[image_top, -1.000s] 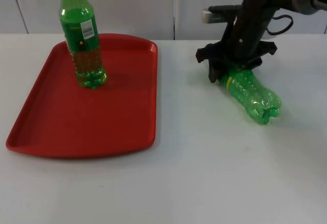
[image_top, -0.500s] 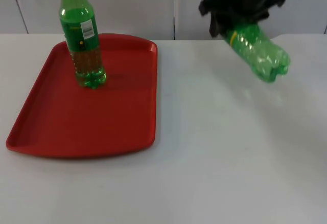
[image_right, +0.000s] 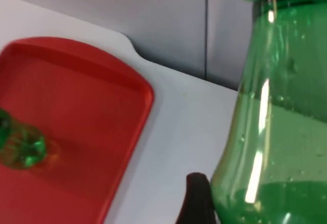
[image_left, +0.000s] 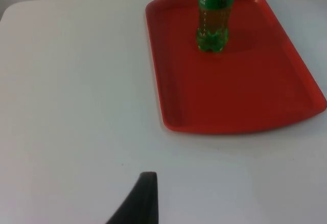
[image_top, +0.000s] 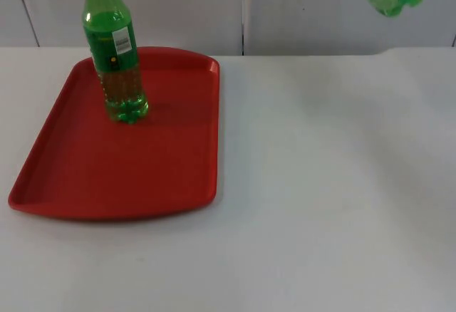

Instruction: Place the bottle upright on the tray.

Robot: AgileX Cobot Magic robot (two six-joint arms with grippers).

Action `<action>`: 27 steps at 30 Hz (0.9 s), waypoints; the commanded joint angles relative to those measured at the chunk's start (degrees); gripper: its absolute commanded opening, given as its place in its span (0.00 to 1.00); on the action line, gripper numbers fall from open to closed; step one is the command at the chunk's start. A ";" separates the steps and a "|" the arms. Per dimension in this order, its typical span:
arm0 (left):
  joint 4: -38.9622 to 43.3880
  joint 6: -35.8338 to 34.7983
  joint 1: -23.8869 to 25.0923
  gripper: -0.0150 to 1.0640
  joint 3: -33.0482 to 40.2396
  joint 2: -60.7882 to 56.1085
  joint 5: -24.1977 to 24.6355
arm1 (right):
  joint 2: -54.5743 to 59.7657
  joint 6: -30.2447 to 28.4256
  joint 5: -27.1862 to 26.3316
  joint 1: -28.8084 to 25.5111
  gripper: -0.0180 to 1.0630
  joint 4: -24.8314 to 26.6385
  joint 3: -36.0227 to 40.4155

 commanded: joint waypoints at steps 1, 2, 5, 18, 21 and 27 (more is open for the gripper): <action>-0.14 -0.35 0.02 0.99 0.18 -0.28 -0.04 | -3.40 -0.88 1.96 1.22 0.02 -0.11 -0.33; -0.14 -0.35 0.02 0.99 0.18 -0.28 -0.04 | -3.40 -0.88 1.96 1.22 0.02 -0.11 -0.33; -0.14 -0.35 0.02 0.99 0.18 -0.28 -0.04 | -6.90 -0.88 2.77 3.00 0.02 0.17 0.46; -0.14 -0.35 0.02 0.99 0.18 -0.28 -0.04 | -19.91 -3.06 -1.51 11.32 0.02 -0.75 16.25; -0.14 -0.35 0.02 0.99 0.18 -0.28 -0.04 | -22.58 -3.06 -4.55 12.90 0.02 -1.19 20.29; -0.14 -0.35 0.02 0.99 0.18 -0.28 -0.04 | -31.45 -3.06 -17.86 16.60 0.02 -0.97 36.07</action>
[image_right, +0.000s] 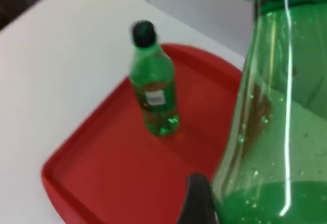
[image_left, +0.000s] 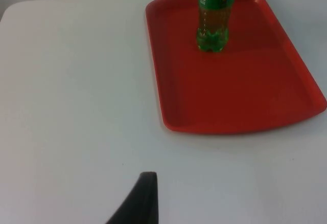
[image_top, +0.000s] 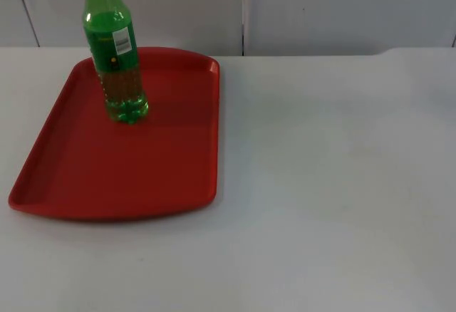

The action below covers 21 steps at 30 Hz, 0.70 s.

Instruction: Place the bottle upright on the tray.

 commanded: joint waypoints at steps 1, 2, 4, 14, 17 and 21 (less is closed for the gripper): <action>-0.14 -0.35 0.02 0.99 0.18 -0.28 -0.14 | -4.06 -0.43 -6.82 1.32 0.02 -0.08 6.04; -0.14 -0.35 0.02 0.99 0.18 -0.28 -0.14 | -5.76 -0.43 -10.27 2.00 0.02 -0.08 8.93; -0.14 -0.35 0.02 0.99 0.18 -0.28 -0.14 | -8.95 -0.43 -18.55 3.35 0.02 0.02 16.35; -0.14 -0.35 0.02 0.99 0.18 -0.28 -0.14 | -14.28 -0.43 -64.78 8.62 0.02 0.30 46.45; -0.14 -0.35 0.02 0.99 0.18 -0.28 -0.14 | -13.50 -0.43 -84.45 10.24 0.02 -1.84 54.57; -0.14 -0.35 0.02 0.99 0.18 -0.28 -0.14 | -8.27 -0.18 -101.44 10.39 0.02 -4.78 60.25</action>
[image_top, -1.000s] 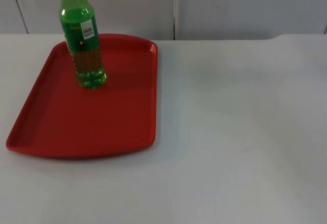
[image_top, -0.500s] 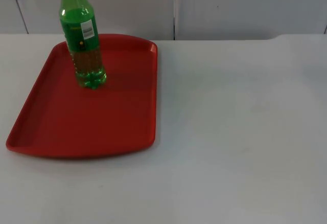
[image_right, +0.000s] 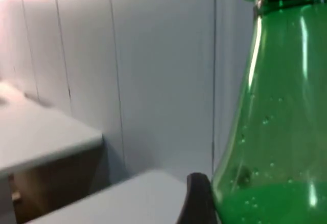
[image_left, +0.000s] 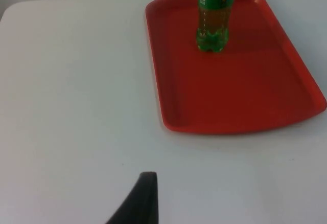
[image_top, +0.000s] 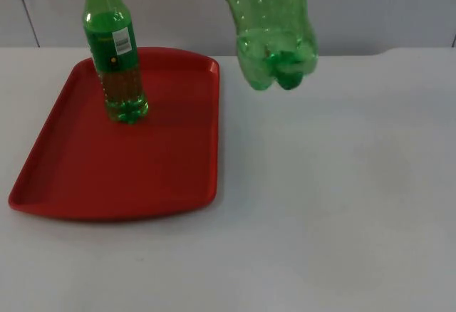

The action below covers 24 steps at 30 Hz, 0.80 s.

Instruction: Place the bottle upright on the tray.

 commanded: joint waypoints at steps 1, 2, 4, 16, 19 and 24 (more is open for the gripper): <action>-0.14 -0.35 0.02 0.99 0.18 -0.28 -0.14 | 2.12 -0.14 -8.61 0.29 0.02 -1.37 1.21; -0.14 -0.35 0.02 0.99 0.18 -0.28 -0.14 | 3.69 0.31 -8.23 0.29 0.02 -1.08 1.10; -0.14 -0.35 0.02 0.99 0.18 -0.28 -0.14 | 7.75 4.06 -10.12 0.29 0.02 -0.98 0.97; -0.14 -0.35 0.02 0.99 0.18 -0.28 -0.14 | 29.55 3.11 -27.77 0.29 0.02 -16.28 -7.66; -0.14 -0.35 0.02 0.99 0.18 -0.28 -0.14 | 32.71 3.97 -27.77 0.29 0.02 -17.13 -11.59; -0.14 -0.35 0.02 0.99 0.18 -0.28 -0.14 | 38.54 7.84 -27.77 0.29 0.02 -17.52 -20.60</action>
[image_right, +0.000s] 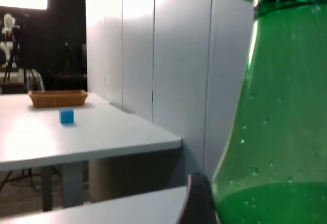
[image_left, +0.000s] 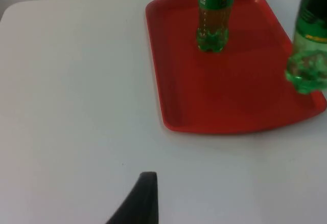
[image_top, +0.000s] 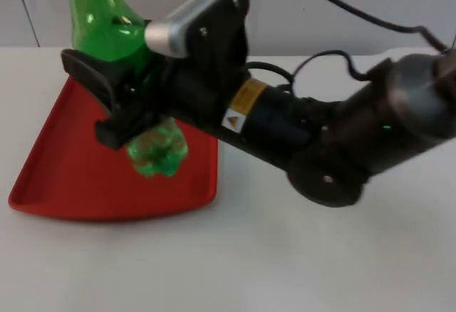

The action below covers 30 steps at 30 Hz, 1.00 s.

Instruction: Place the bottle upright on the tray.

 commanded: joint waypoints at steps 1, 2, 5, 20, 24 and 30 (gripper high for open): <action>-0.14 -0.35 0.02 0.99 0.18 -0.28 -0.14 | 1.64 1.04 -2.60 0.18 0.02 -0.87 -3.68; -0.14 -0.35 0.02 0.99 0.18 -0.28 -0.14 | 3.12 1.58 -2.60 0.18 0.02 -0.87 -5.98; -0.14 -0.35 0.02 0.99 0.18 -0.28 -0.14 | 5.99 3.67 -2.60 0.18 0.02 -0.87 -10.15; -0.14 -0.35 0.02 0.99 0.18 -0.28 -0.14 | 17.73 9.52 -1.07 -0.11 0.02 0.30 -29.16; -0.14 -0.35 0.02 0.99 0.18 -0.28 -0.14 | 17.73 8.38 -0.94 -0.35 0.02 0.30 -29.46; -0.14 -0.35 0.02 0.99 0.18 -0.28 -0.14 | 18.00 3.00 2.40 -0.48 0.02 0.30 -29.46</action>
